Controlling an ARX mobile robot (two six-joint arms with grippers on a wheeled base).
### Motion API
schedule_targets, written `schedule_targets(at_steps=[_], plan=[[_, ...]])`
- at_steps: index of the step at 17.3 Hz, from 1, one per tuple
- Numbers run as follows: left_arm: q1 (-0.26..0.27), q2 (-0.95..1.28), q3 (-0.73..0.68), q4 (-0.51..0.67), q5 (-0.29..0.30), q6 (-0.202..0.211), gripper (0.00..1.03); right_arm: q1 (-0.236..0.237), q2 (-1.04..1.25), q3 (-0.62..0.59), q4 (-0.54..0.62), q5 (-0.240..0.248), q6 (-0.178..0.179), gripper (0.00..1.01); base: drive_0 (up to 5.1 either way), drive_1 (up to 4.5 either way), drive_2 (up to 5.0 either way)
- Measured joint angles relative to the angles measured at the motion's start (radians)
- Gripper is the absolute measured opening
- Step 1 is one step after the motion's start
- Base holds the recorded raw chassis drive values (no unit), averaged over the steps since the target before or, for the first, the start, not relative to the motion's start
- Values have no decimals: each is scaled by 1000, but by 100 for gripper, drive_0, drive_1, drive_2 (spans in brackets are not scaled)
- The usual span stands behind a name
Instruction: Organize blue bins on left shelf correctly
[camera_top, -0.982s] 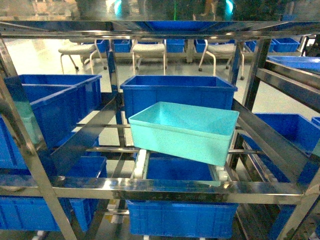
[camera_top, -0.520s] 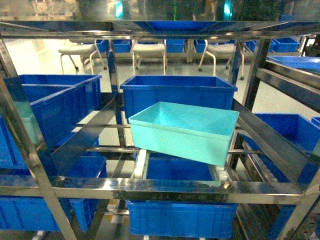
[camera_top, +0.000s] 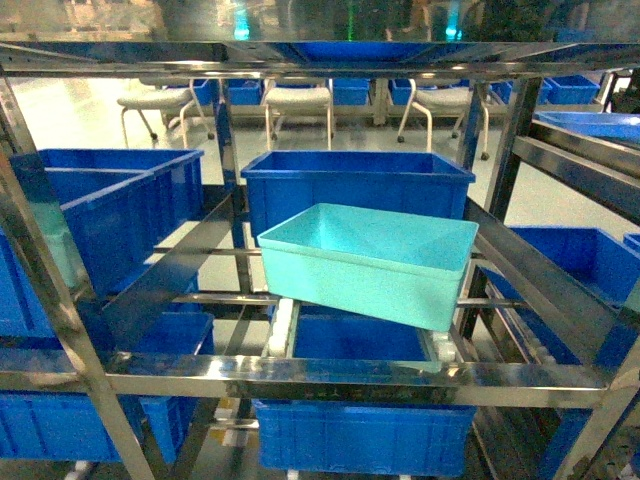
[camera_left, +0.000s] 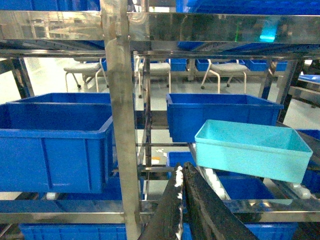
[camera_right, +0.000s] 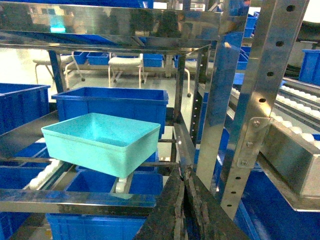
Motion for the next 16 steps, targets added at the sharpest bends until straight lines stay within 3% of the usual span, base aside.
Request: schedule_targets(at_steps=[1, 2, 4, 7, 8, 9, 16], plan=[[0, 0, 0, 0, 0, 0, 4, 0, 0, 0, 1, 0, 0, 2, 0, 0, 0], [0, 0, 0, 0, 0, 0, 17, 0, 0, 0, 0, 0, -1, 12, 0, 0, 0], [0, 0, 0, 0, 0, 0, 48, 0, 0, 0, 0, 0, -1, 43, 0, 0, 0], [0, 0, 0, 0, 0, 0, 77, 0, 0, 0, 0, 0, -1, 72, 0, 0, 0], [0, 0, 0, 0, 0, 0, 93, 0, 0, 0, 0, 0, -1, 89, 0, 0, 0], [0, 0, 0, 0, 0, 2, 100, 0, 0, 0, 0, 0, -1, 99, 0, 0, 0], [0, 0, 0, 0, 0, 3, 98, 0, 0, 0, 0, 0, -1, 98, 0, 0, 0]])
